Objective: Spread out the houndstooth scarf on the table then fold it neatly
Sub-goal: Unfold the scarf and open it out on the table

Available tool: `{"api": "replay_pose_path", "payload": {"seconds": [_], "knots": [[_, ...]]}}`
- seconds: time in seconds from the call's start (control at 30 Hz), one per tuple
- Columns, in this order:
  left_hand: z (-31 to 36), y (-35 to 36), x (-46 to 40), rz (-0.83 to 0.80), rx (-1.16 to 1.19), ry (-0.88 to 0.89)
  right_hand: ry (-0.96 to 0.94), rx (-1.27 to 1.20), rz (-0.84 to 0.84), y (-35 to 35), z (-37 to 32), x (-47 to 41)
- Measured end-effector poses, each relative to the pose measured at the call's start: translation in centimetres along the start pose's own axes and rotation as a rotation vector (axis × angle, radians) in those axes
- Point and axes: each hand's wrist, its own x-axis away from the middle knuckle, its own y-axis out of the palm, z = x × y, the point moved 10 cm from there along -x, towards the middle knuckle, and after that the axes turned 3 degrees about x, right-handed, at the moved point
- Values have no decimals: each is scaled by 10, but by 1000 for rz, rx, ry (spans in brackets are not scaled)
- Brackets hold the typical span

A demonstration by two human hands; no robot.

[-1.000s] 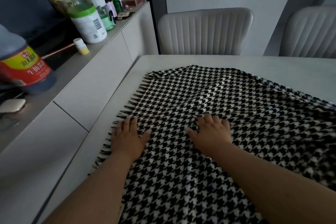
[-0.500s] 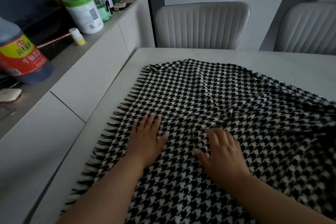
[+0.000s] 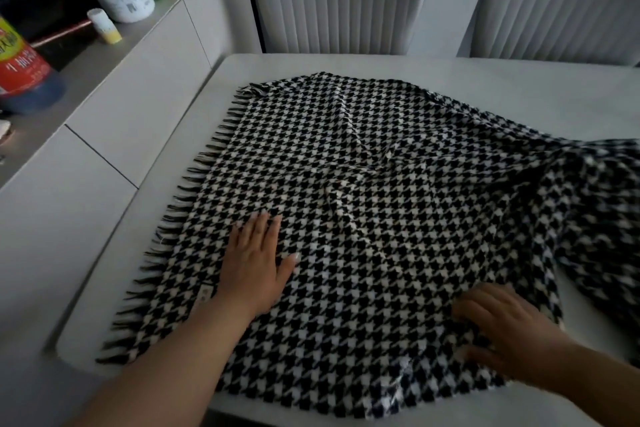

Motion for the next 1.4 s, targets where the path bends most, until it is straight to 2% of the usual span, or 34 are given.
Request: {"api": "replay_pose_path", "payload": {"seconds": [0.07,0.13,0.2,0.33,0.43,0.5,0.7,0.9,1.07,1.23,1.4], "knots": [[-2,4,1,-18,-33,-40,82,-106,-66,6,14,14],[-3,3,2,-20,-25,-69,155,-183,-24,2,24,28],[-3,4,3,-37,-29,-89,236,-184,26,-2,33,43],[-1,3,3,-69,-54,-105,339,-131,-42,1,44,56],[-4,2,5,-61,-40,-89,359,-96,142,-21,45,42],[-11,1,11,-33,-65,-100,372,-45,228,-43,34,15],[-22,-3,19,-12,-26,-127,398,-235,205,-60,18,-95],[-28,-35,-21,43,63,-164,390,-420,213,-75,18,-221],[-53,-40,-54,58,63,-214,389,-434,146,-76,12,-316],[-86,-27,-57,65,60,-267,446,-372,-172,-37,-1,-387],[-90,-25,-57,116,70,-256,270,-295,-209,-26,-43,-445]]}}
